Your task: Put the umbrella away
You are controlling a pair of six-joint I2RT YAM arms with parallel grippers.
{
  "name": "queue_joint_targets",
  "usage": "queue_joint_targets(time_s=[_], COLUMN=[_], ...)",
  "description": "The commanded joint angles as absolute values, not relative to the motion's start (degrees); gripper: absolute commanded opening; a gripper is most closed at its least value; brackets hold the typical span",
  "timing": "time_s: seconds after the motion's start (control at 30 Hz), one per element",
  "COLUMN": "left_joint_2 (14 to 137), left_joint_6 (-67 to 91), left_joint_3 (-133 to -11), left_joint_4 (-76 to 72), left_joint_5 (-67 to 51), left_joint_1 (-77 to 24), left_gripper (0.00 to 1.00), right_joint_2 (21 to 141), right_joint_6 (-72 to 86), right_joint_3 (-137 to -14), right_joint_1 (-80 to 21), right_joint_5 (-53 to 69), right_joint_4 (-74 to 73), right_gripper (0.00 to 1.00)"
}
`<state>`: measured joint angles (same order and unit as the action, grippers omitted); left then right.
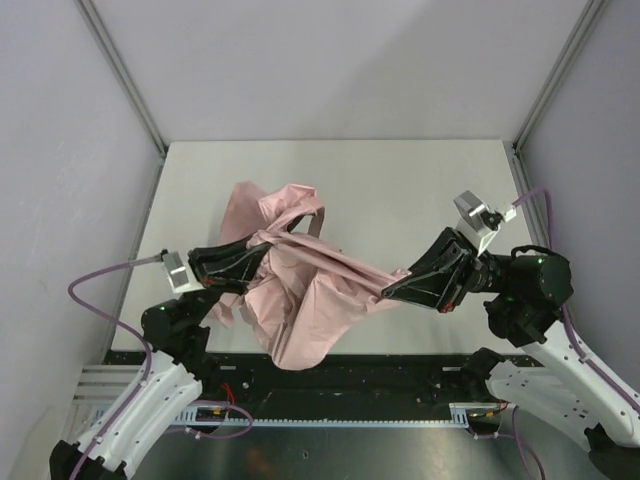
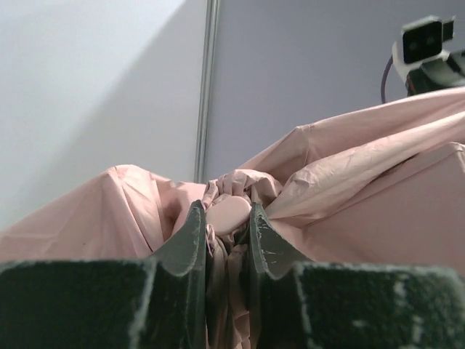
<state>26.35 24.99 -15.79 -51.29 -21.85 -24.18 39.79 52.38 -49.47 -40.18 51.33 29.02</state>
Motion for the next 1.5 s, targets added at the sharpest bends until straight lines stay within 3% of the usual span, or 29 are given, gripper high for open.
queue_joint_targets(time_s=[0.0,0.1,0.17,0.23,0.37,0.43,0.67,0.83,1.07,1.13,1.27,1.33,1.47], left_joint_2=[25.71,26.43,27.39,28.45,30.00,29.98,30.19,31.36,32.94,32.95,32.26,32.02,31.37], left_joint_6=[25.57,28.40,30.24,32.21,33.59,33.60,31.53,30.62,31.82,32.65,33.79,34.18,34.73], left_joint_3=[-15.07,-15.23,-15.59,-16.29,-17.04,-16.76,-15.54,-15.45,-16.91,-17.06,-16.89,-16.95,-16.98], left_joint_4=[-53.75,-54.86,-56.08,-57.35,-59.22,-59.32,-59.03,-57.88,-56.38,-56.35,-56.32,-56.29,-56.33], left_joint_5=[-7.00,-6.54,-7.77,-9.43,-12.63,-12.58,-10.85,-6.76,-5.64,-6.24,-7.42,-8.71,-11.54], left_joint_1=[-23.23,-23.23,-23.25,-23.22,-23.27,-23.22,-23.21,-23.28,-23.23,-23.23,-23.23,-23.21,-23.25], left_gripper=[0.00,0.00,0.00,0.00,0.00,0.00,0.00,0.00,0.00,0.00,0.00,0.00,0.00], right_joint_2=[37.22,37.48,38.51,40.81,45.92,47.23,42.70,39.52,42.86,46.16,52.08,54.81,60.09], right_joint_6=[49.83,44.56,41.22,39.16,34.35,30.47,18.75,24.27,20.82,21.16,20.80,19.94,18.88], right_joint_3=[-49.49,-49.48,-49.48,-49.75,-53.26,-56.60,-62.28,-61.56,-60.07,-60.04,-60.11,-60.58,-62.56], right_joint_1=[-44.05,-44.50,-44.72,-44.80,-44.94,-45.25,-48.31,-53.00,-64.86,-65.46,-65.08,-64.32,-62.65], right_joint_5=[48.28,42.63,37.02,31.95,22.39,13.93,-7.01,-9.87,-13.29,-11.14,-10.47,-10.40,-9.97], right_joint_4=[37.20,29.74,23.74,18.88,6.99,-3.72,-22.46,-20.53,-9.01,-4.78,3.34,6.06,8.86], right_gripper=[0.00,0.01,0.07,0.21,0.59,0.71,0.82,0.58,0.56,0.43,0.09,0.02,0.00])
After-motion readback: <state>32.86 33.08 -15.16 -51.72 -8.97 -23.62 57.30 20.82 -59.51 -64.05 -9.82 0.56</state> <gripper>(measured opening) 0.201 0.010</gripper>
